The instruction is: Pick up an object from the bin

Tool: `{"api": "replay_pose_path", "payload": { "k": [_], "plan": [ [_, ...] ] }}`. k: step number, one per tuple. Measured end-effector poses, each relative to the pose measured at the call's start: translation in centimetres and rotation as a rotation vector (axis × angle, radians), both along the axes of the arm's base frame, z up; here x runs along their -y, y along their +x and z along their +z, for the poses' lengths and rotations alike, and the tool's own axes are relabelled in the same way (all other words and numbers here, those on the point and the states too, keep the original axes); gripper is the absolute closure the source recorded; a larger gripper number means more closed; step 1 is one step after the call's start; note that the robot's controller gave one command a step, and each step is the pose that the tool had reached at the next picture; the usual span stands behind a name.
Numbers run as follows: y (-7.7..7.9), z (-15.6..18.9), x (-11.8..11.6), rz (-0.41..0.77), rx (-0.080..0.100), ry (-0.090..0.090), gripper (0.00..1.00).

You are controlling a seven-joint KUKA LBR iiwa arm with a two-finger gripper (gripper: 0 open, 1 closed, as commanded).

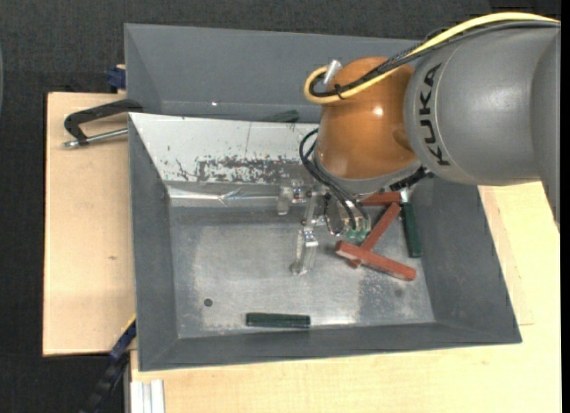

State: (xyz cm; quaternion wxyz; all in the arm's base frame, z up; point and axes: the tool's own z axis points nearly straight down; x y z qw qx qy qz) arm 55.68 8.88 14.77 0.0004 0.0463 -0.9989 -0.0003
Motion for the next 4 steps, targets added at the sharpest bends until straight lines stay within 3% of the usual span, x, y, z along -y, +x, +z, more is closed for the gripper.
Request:
{"api": "replay_pose_path", "payload": {
  "k": [1,2,3,4],
  "plan": [
    [-0.5,2.1,0.5,0.002,0.015,0.003,0.00],
    [1.2,3.7,2.4,-0.251,-0.004,0.000,0.00],
    [1.8,4.7,4.7,-0.129,0.014,0.002,0.00],
    [1.5,-0.6,7.9,0.086,0.007,0.001,0.00]
  ]
}}
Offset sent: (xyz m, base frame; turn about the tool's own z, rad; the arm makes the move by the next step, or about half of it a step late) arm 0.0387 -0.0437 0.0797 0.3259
